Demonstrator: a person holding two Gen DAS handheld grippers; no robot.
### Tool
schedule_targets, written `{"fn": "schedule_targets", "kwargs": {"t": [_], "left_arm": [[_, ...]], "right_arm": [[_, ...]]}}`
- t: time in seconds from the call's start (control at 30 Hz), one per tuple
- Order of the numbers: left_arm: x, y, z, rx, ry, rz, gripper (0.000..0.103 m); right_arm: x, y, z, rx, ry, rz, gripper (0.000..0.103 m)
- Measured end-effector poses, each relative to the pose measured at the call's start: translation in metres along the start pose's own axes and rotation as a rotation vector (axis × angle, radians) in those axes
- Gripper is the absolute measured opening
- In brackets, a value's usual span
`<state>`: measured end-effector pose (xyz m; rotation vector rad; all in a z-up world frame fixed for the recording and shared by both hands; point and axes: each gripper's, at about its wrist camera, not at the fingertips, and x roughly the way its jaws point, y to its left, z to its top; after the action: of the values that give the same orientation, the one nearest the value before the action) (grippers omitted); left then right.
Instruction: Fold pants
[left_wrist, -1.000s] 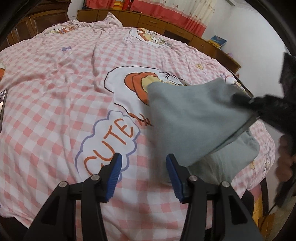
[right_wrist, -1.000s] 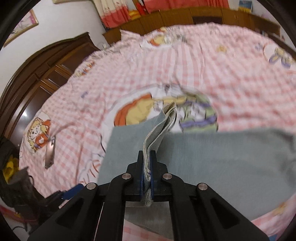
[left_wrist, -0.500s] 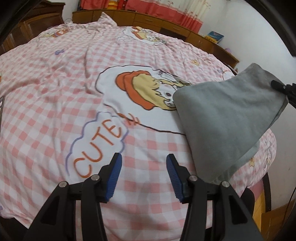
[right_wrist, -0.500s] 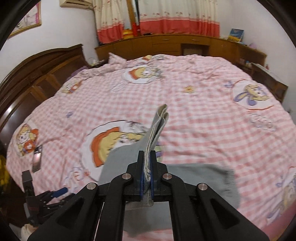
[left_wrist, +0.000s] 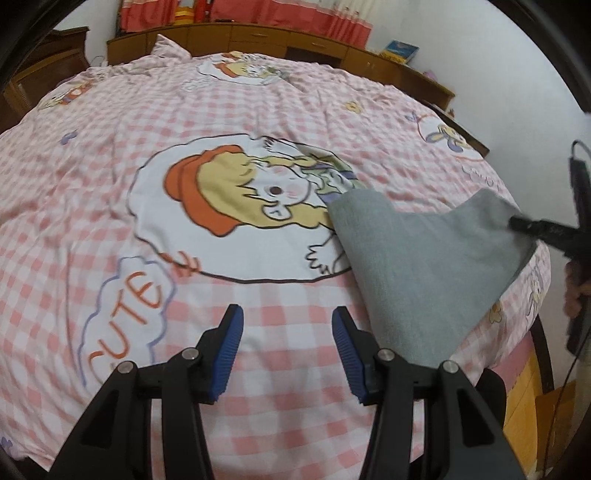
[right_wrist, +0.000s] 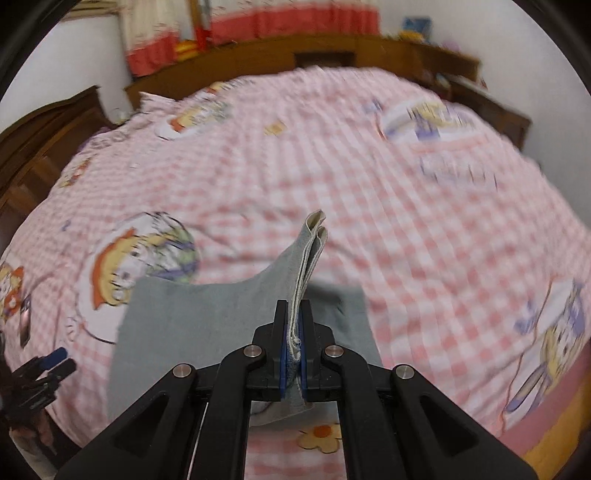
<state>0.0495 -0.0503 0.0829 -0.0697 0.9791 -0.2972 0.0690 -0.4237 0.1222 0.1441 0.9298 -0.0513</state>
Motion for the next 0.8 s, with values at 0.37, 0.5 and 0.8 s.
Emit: {"fn": "schedule_targets", "kwargs": {"t": [0.37, 0.5, 0.8], "left_arm": [[0.035, -0.032, 0.019, 0.013, 0.055, -0.049, 0.052], [0.051, -0.04, 0.026, 0.019, 0.073, -0.059, 0.054], [0.089, -0.044, 0.058, -0.043, 0.075, -0.09, 0.056]], "right_arm": [[0.061, -0.046, -0.036, 0.059, 0.091, -0.037, 0.007], [0.045, -0.049, -0.035, 0.09, 0.063, -0.043, 0.031], [0.058, -0.052, -0.025, 0.065, 0.042, 0.005, 0.057]]}}
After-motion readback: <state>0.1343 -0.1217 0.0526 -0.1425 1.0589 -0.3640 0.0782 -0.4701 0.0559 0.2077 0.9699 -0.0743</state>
